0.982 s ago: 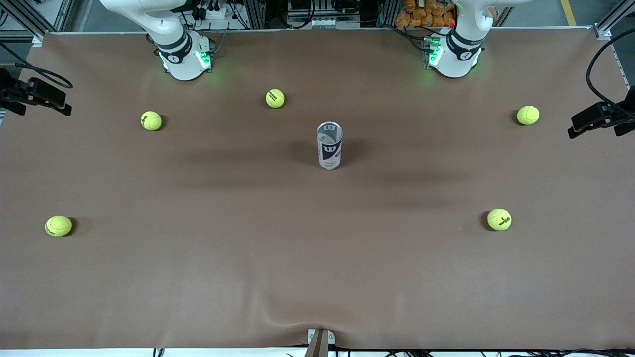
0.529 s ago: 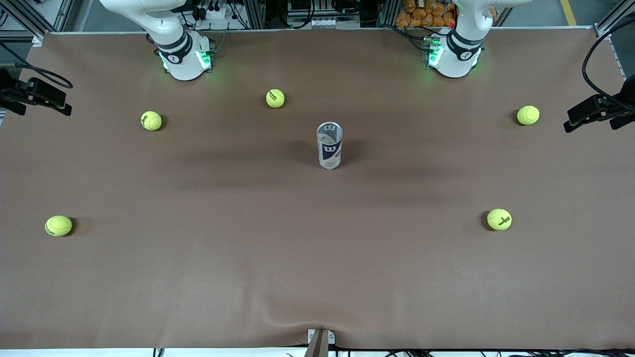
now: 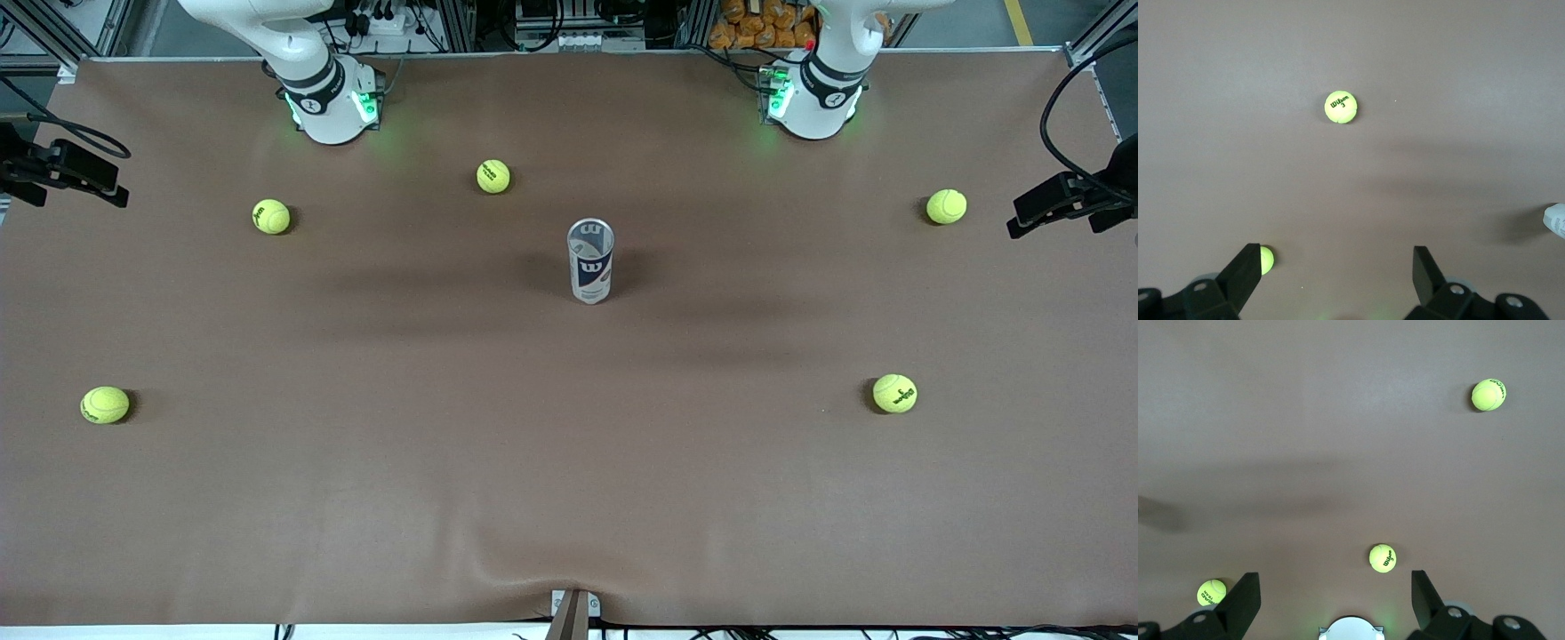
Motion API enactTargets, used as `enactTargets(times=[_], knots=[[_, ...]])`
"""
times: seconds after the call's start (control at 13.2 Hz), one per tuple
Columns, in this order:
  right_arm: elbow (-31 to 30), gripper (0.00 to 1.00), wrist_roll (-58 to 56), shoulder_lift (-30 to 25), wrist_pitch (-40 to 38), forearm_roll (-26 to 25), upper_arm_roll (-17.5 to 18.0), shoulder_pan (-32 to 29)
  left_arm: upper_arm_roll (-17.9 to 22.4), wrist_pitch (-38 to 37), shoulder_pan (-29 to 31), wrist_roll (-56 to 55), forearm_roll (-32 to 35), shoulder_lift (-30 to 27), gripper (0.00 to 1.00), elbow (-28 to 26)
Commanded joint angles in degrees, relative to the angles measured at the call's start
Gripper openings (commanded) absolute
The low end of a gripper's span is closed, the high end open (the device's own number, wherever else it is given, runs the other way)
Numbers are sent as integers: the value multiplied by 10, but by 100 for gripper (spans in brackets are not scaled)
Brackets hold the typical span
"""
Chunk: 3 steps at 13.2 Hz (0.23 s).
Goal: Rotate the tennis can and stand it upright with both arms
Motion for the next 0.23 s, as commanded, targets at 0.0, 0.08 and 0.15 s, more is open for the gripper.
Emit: enactTargets(times=[0.0,0.08,0.15], knots=[[1,100,4,-2,2,-10,0,5,2,-3,-2,-6,-8,-7,100,-6],[1,100,4,-1,2,-10,0,5,2,-3,-2,-4,-8,-7,100,-6],[1,100,4,-2,2,-10,0,5,2,-3,-2,-4,-8,-7,100,-6]])
